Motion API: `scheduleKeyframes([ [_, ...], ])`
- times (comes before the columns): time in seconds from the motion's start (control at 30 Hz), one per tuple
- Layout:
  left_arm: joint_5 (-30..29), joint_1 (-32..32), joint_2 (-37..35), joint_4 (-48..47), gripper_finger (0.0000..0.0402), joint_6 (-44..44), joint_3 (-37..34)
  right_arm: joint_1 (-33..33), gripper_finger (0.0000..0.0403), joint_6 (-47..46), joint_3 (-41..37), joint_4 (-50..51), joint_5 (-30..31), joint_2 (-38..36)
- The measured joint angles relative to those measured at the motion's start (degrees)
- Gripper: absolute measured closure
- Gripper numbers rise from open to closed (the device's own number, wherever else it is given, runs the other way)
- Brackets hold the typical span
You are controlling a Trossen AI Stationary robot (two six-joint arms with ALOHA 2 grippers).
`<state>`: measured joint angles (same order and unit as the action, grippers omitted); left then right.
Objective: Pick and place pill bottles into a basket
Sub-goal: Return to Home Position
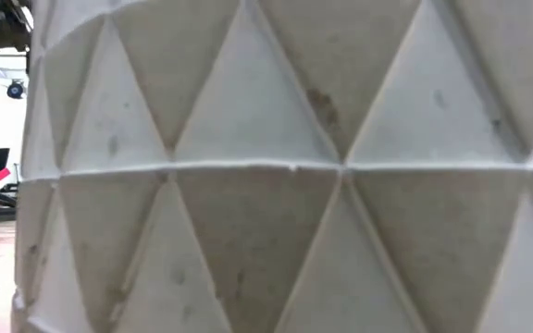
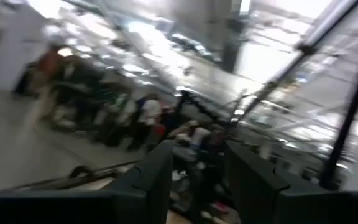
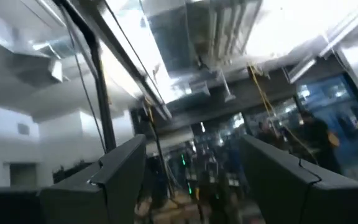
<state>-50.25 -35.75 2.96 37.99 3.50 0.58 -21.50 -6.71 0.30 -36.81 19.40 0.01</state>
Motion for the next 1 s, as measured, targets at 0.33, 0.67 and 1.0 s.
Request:
scheduleKeyframes([
  [0.33, -10.2, 0.0, 6.3, -3.1, 0.0274, -8.9, -0.1, 0.0, 0.0154, -10.3, 0.8, 33.6, 15.2, 3.5],
  [0.67, -10.0, 0.0, 10.9, -2.6, 0.0274, -9.0, -0.2, 0.0, 0.0154, 0.8, 4.8, 33.3, 15.2, 9.7],
  [1.0, -10.0, 0.0, 13.9, -2.5, 0.0274, -9.1, -0.2, 0.0, 0.0154, 2.8, 8.4, 33.5, 15.2, 12.3],
])
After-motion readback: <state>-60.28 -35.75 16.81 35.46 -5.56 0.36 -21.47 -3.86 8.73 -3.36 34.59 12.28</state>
